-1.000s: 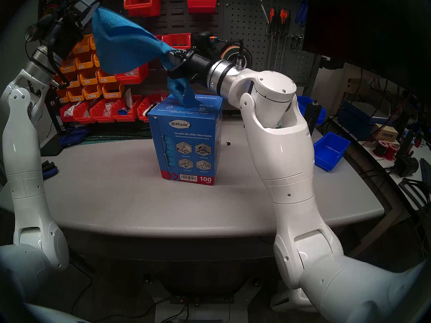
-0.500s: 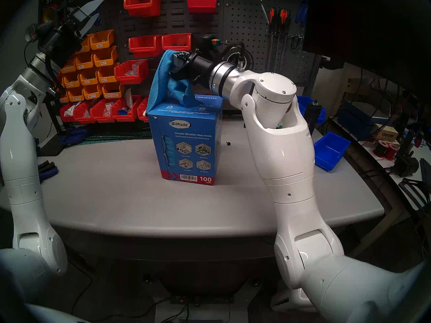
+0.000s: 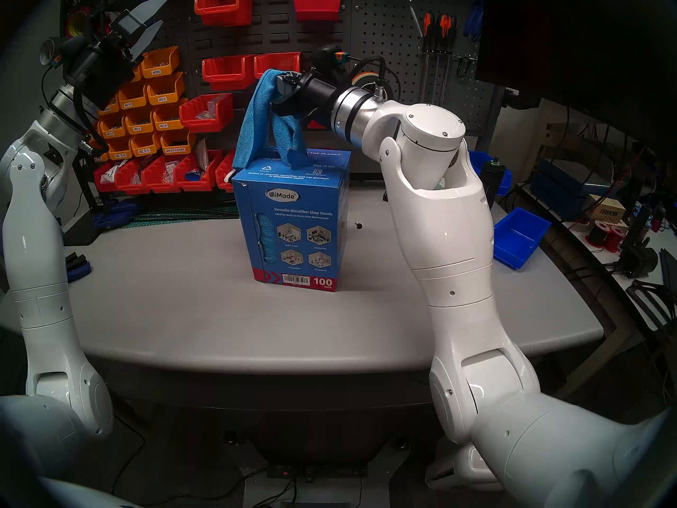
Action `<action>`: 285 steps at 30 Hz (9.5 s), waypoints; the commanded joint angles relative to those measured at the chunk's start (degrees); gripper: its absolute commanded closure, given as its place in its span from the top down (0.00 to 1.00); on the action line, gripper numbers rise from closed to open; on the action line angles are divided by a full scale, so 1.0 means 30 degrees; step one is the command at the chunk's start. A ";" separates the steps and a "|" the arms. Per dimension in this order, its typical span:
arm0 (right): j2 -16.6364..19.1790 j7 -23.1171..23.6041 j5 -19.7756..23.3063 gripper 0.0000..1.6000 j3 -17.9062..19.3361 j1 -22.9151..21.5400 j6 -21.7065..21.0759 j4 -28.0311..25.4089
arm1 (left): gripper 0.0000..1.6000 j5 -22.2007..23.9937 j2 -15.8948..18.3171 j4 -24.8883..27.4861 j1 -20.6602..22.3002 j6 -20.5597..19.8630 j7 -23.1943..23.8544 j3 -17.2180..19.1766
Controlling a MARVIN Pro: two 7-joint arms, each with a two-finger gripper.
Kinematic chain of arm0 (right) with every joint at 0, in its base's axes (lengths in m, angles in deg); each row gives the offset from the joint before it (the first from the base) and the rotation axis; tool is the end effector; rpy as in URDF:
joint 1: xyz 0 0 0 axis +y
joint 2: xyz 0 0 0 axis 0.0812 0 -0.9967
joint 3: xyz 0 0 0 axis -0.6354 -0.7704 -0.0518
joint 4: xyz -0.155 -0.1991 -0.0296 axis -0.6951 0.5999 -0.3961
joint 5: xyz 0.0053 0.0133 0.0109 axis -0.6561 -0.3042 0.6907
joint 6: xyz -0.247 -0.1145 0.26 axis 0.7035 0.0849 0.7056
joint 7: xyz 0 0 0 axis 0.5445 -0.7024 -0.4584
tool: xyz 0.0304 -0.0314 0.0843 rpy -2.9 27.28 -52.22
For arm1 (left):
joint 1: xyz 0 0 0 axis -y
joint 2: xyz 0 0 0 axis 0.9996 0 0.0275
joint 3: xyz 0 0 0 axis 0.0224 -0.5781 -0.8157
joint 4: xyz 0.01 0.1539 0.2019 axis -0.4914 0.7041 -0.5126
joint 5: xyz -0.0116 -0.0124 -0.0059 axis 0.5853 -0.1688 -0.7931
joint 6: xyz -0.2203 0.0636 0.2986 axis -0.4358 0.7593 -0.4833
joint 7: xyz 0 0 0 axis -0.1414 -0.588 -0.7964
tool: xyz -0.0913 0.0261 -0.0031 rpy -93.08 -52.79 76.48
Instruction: Take out a shop towel
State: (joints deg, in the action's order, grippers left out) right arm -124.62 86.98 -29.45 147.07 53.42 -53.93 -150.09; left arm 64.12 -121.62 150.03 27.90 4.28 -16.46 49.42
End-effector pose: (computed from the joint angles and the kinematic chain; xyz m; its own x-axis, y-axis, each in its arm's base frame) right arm 0.4935 0.1416 0.1086 -0.3387 -0.0674 0.9385 0.7240 -0.6557 0.2142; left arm 0.4114 0.1207 0.1582 -0.2142 0.6102 0.7628 -0.7698 -0.5861 0.2527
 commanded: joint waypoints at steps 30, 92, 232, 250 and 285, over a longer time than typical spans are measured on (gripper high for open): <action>-0.0831 -0.0001 -0.0484 0.00 0.0459 -0.3464 0.1506 0.1361 | 1.00 0.0338 -0.0418 0.1036 0.0132 -0.0159 -0.0030 0.0238; -0.1329 -0.0472 -0.0509 0.00 0.1019 -0.2909 0.1749 0.1215 | 1.00 0.4843 -0.1310 0.5512 -0.1580 -0.6295 -0.2288 0.2368; -0.1291 -0.0450 -0.0208 0.00 0.1027 -0.2823 0.1755 0.1185 | 1.00 -0.3851 0.2116 0.0222 0.2627 -0.2159 0.1412 -0.6320; -0.1287 -0.0450 -0.0215 0.00 0.1025 -0.2826 0.1762 0.1179 | 1.00 -0.4809 0.1940 -0.1053 0.3591 -0.1312 0.2617 -0.7199; -0.1283 -0.0451 -0.0222 0.00 0.1022 -0.2828 0.1770 0.1173 | 1.00 -0.7293 0.3045 -0.1462 0.2368 0.0141 0.5326 -0.8833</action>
State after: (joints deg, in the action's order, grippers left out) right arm -128.41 85.56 -29.98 149.97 46.67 -49.25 -145.02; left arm 42.36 -112.01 145.72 33.54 2.84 -0.75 22.03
